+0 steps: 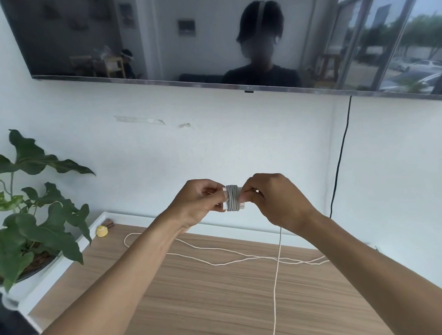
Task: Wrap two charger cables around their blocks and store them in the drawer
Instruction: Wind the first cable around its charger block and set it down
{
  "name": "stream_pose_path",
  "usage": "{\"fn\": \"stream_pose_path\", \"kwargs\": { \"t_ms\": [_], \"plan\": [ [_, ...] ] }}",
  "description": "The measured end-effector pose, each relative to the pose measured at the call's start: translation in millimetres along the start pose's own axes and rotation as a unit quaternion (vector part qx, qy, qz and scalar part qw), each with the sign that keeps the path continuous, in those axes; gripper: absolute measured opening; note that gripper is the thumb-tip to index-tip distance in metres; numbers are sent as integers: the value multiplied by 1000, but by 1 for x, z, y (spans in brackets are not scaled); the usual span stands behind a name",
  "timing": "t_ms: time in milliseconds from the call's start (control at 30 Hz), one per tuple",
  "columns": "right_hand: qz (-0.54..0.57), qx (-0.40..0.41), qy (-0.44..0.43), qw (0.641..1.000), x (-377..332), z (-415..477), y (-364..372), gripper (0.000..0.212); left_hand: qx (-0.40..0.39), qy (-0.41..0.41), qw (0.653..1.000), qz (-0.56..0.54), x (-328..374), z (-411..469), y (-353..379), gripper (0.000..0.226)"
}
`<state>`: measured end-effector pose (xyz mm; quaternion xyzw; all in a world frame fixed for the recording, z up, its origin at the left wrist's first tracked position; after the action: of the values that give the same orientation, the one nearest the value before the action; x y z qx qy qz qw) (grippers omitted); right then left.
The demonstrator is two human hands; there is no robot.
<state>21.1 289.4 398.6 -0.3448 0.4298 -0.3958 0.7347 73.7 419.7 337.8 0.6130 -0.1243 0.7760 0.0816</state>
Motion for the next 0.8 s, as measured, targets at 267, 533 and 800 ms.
{"fn": "stream_pose_path", "kwargs": {
  "t_ms": [267,533,800],
  "plan": [
    [-116,71,-128,982,-32,-7,-13,15,-51,22,997,59,13,1,-2,10],
    [198,-132,78,968,2,12,11,7,-122,13,992,25,10,-6,0,12],
    [383,-190,85,900,10,20,18,16,-154,-10,979,-131,13,-9,9,25]
  ]
}}
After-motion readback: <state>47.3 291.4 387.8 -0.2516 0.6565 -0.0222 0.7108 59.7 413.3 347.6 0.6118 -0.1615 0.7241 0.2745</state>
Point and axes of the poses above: each hand's wrist, its own z-axis towards the middle knuckle, its own y-axis out of the palm, x = y × z, the point moved 10 cm from there along z, towards the middle knuckle, and after that the axes turned 7 degrees about y, right-handed, at the moved point
